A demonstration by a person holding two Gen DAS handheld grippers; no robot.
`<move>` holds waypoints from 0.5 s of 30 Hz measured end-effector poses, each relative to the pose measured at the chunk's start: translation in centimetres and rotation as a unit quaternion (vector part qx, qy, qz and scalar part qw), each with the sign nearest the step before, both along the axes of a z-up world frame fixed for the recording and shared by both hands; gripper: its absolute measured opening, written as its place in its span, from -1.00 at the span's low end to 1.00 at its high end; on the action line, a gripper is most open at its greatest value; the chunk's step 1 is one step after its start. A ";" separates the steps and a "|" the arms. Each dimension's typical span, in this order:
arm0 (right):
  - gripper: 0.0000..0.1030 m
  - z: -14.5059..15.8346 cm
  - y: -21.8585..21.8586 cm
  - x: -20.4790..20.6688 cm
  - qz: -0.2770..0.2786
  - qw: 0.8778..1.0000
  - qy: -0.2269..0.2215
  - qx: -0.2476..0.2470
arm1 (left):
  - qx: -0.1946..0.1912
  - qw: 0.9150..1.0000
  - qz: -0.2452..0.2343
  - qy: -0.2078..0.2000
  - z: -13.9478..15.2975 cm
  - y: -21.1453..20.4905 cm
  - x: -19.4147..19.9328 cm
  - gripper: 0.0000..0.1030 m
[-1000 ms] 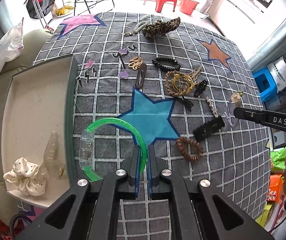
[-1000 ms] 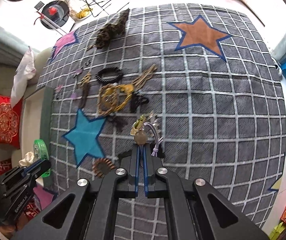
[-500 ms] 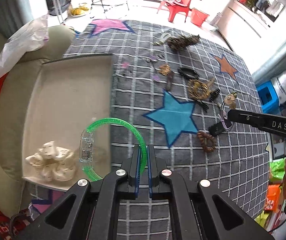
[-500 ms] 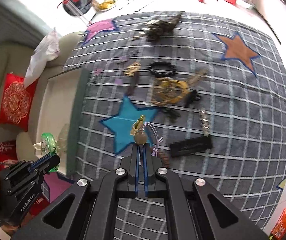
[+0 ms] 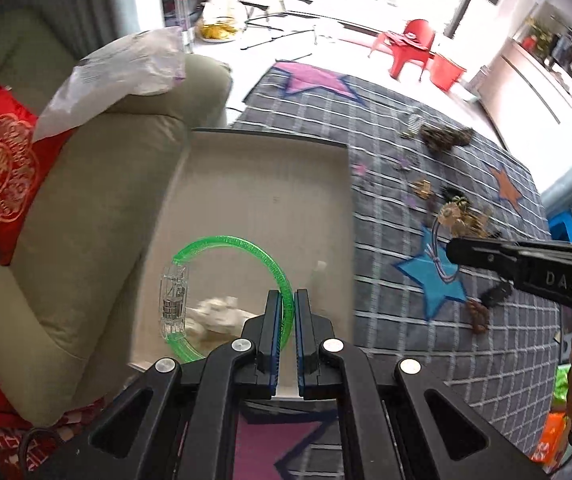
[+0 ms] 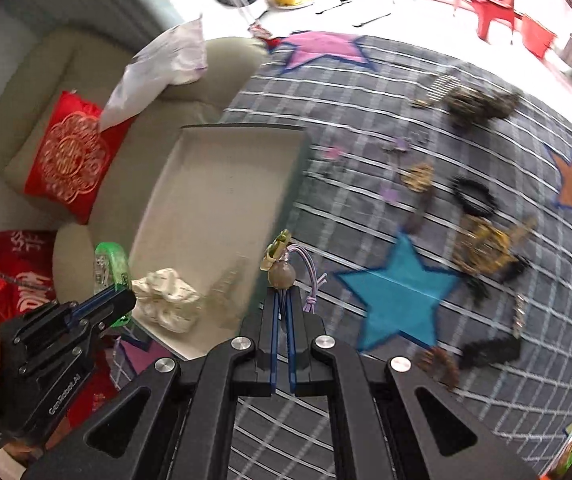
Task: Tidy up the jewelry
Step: 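Carry the green bangle and the lilac hair tie over the white tray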
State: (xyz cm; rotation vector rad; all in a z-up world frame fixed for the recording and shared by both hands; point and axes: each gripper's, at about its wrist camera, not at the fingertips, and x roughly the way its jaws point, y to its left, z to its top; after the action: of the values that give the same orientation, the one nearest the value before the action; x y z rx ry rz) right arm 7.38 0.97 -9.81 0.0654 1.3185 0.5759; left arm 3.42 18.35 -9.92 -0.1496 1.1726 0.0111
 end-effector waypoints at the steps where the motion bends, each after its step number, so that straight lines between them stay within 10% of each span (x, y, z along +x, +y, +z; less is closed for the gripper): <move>1: -0.93 -0.1 0.7 0.0 0.005 1.000 0.000 0.002 | 0.004 1.000 0.006 0.000 -0.2 0.8 0.2 -0.86; 15: -0.93 -4.1 9.0 2.0 0.032 0.999 0.030 -0.019 | 0.039 0.998 0.027 0.034 -6.4 4.9 3.7 -0.86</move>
State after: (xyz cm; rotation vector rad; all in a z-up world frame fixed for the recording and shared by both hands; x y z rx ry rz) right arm 9.38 9.93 -13.90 0.0094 1.3942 0.6081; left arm 7.15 23.28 -16.32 -0.1128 1.2340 0.1100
